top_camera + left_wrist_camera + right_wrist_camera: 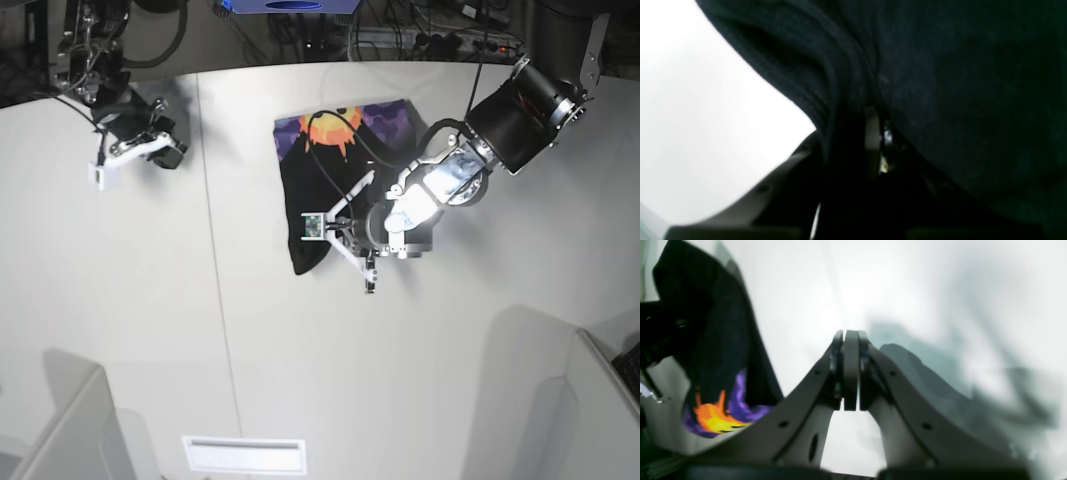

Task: Fold the T-shirt properly
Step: 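Grasp the folded shirt edge with the left gripper and rotate it, then drag the folded shirt with the left gripper to square it on the table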

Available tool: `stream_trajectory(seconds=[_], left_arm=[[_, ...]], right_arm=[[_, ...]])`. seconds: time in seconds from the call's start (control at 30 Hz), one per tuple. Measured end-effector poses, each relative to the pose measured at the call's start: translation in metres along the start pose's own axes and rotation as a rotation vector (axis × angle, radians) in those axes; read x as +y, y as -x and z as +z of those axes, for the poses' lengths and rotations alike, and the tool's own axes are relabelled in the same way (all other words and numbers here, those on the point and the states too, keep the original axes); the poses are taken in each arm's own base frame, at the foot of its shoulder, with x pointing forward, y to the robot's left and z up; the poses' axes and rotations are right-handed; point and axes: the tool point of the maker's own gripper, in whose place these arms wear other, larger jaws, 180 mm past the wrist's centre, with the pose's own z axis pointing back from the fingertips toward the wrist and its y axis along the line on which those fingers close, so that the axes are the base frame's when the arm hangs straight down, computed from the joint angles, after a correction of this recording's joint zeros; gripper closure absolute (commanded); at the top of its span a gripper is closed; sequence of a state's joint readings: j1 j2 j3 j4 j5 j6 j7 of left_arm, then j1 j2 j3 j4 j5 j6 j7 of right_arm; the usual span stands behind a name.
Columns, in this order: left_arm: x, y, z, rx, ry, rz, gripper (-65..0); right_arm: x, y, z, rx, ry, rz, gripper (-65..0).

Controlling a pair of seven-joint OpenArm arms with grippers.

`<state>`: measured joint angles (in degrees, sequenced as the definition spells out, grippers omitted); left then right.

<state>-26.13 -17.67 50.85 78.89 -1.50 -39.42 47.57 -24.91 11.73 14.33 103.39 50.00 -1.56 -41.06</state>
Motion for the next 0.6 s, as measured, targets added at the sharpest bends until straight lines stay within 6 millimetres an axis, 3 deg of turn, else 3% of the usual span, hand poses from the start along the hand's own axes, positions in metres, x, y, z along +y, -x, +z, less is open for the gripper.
stream_trajectory(seconds=[0.13,0.47,0.6], left_arm=[[0.005,-0.009,-0.009,-0.027,0.009,0.034,0.0],[0.004,-0.039,-0.014,-0.092,-0.008,0.011,0.0],[0.005,-0.039,-0.014,-0.095,-0.010,0.010,0.0]], right_arm=[[-0.006,0.006,0.003,0.012,0.014,-0.006,0.0],[-0.011,-0.002,0.005,-0.008,0.024,-0.016,0.0],[-0.011,-0.001,0.005,-0.008,0.025,-0.016,0.0]])
